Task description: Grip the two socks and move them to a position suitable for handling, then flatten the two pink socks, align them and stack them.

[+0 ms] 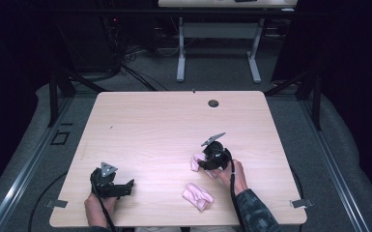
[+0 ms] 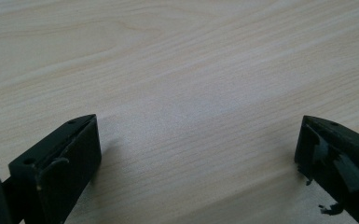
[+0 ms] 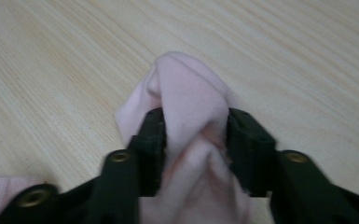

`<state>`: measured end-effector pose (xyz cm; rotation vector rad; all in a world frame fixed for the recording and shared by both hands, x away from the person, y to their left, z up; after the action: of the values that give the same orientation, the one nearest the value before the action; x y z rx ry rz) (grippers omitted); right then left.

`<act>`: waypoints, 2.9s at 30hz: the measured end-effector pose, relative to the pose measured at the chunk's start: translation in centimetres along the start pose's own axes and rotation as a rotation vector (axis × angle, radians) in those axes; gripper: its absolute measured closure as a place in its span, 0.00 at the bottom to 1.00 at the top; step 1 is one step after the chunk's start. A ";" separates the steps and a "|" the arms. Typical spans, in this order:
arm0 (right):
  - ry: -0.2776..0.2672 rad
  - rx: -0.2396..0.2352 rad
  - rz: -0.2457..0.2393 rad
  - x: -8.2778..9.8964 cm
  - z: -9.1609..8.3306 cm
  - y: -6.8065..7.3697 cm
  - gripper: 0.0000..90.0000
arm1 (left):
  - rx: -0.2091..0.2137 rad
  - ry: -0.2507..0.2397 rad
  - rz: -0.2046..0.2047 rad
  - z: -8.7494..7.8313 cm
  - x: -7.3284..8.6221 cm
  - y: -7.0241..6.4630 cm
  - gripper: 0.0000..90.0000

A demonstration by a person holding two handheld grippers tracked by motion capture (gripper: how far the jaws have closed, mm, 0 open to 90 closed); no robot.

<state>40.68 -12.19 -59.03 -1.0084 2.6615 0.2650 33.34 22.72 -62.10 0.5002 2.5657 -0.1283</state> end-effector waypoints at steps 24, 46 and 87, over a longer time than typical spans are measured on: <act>-0.089 0.006 -0.124 3.9 -7.2 5.5 0.31 | 0.001 0.002 0.000 0.0 0.0 0.0 0.00; 0.072 -0.036 -0.201 5.2 -2.0 8.6 0.80 | 0.001 0.003 0.000 0.0 0.0 0.0 0.00; 0.008 -0.132 -0.098 5.8 -2.4 7.0 0.73 | 0.120 -0.066 0.072 -2.5 -1.5 -3.4 0.00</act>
<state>31.39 -11.28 -58.12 -1.1790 2.6208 0.4205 32.09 19.54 -59.23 0.6225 2.4819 -0.2693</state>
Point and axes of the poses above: each handheld gripper's, and its own axes: z roughly forward along the jaws, x roughly out of its underside, y roughly to its left, the point moved 4 cm from there along z, roughly forward along the jaws, and after that the axes turned 15 degrees about y, right-handed, at the moved point
